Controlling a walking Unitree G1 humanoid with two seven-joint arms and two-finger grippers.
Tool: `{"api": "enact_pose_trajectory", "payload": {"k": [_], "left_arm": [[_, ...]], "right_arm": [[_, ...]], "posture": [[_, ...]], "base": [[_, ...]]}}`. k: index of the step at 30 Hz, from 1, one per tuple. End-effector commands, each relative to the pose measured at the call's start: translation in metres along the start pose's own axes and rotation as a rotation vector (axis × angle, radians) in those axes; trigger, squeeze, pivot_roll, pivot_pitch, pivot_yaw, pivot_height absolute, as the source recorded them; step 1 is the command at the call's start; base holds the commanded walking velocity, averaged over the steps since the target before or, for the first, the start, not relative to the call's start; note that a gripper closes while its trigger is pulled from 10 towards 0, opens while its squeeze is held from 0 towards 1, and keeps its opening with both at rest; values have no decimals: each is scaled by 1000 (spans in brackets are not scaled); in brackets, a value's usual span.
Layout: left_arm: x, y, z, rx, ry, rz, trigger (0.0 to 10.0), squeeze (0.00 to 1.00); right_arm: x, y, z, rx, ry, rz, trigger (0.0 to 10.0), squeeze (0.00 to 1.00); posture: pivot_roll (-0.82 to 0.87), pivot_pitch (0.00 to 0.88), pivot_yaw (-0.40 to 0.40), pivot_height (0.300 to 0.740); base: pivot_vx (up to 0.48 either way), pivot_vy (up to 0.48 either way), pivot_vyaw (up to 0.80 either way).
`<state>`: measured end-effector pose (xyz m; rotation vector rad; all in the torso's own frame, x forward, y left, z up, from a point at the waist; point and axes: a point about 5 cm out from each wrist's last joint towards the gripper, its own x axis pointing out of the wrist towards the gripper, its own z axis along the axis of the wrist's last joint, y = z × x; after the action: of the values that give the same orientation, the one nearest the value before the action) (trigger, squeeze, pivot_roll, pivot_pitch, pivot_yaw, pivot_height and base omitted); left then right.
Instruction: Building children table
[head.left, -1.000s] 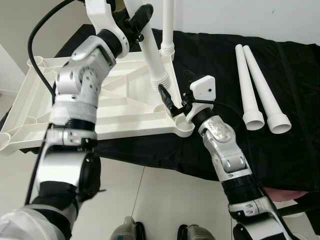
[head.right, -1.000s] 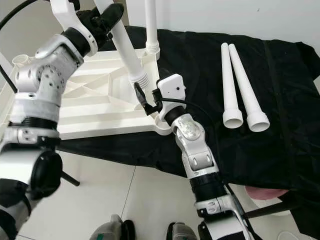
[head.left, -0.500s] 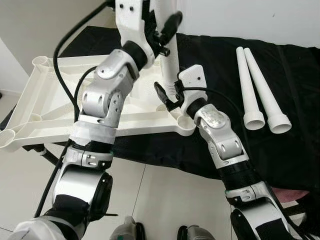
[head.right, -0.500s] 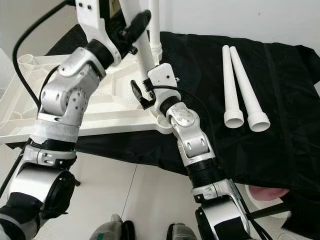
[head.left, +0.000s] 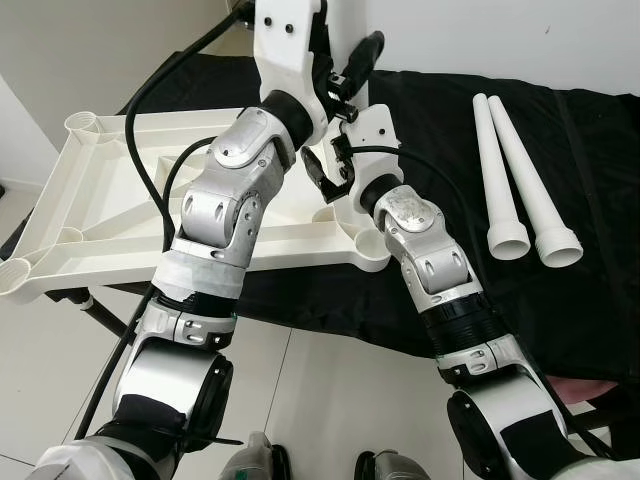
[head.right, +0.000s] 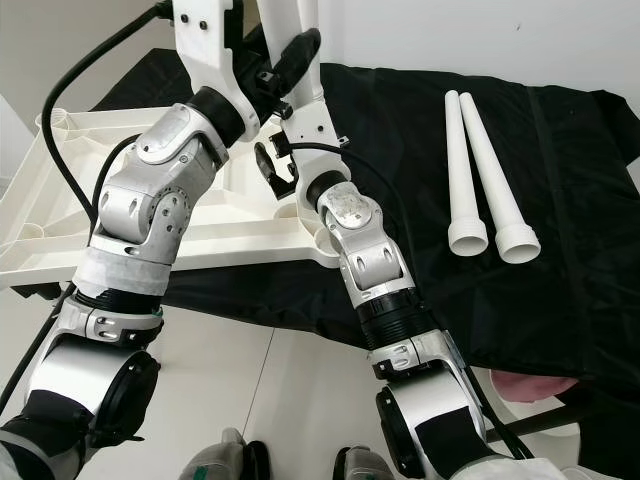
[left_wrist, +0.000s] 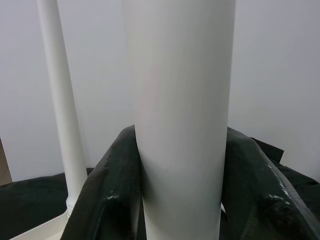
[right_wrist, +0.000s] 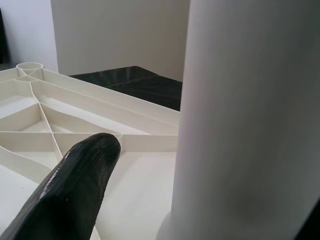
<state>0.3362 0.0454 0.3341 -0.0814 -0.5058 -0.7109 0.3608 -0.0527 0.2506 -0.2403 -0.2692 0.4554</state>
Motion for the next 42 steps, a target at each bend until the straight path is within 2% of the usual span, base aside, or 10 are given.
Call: {"api": "enact_pose_trajectory", "payload": {"k": [1, 5, 8, 15, 27, 28, 29, 30, 41, 42], "left_arm": [[0, -3, 5, 19, -24, -12, 10000, 0], [0, -4, 5, 18, -25, -11, 10000, 0], [0, -6, 6, 18, -28, -13, 10000, 0], [1, -6, 7, 21, -33, -15, 10000, 0], [2, -7, 7, 27, -28, -19, 10000, 0], [1, -8, 7, 9, -29, -29, 10000, 1000], [1, -8, 7, 9, -29, -29, 10000, 1000], [0, -9, 7, -15, -32, -44, 10000, 1000], [-3, -2, 18, -31, -69, -67, 10000, 1000], [-5, 3, 20, -26, -70, -52, 10000, 0]], "right_arm": [[3, -1, 3, -2, -3, -6, 10000, 0], [5, -2, 4, -4, -9, -17, 10000, 0], [6, -2, 5, -2, -14, -19, 5451, 0], [7, -1, 5, 24, -7, -16, 0, 0], [9, -1, 5, 33, -9, -15, 0, 0], [9, -2, 5, 47, -7, -33, 4275, 0], [9, -2, 5, 47, -7, -33, 4275, 0], [10, -5, 4, 70, -6, -56, 10000, 0], [9, -22, 4, 172, -15, -175, 10000, 0], [7, -25, 3, 183, -19, -192, 10000, 0]], "posture": [[-52, 84, 45, 740], [-51, 85, 47, 740], [-50, 84, 47, 740], [-50, 84, 48, 740], [-50, 84, 48, 740], [-50, 84, 48, 740], [-50, 84, 48, 740], [-50, 84, 48, 740], [-45, 84, 45, 740], [-45, 83, 45, 740]], "base": [[0, 0, 0], [0, 0, 0], [0, 0, 0], [0, 0, 0], [0, 0, 0], [0, 0, 0], [0, 0, 0], [0, 0, 0], [0, 0, 0], [0, 0, 0]]}}
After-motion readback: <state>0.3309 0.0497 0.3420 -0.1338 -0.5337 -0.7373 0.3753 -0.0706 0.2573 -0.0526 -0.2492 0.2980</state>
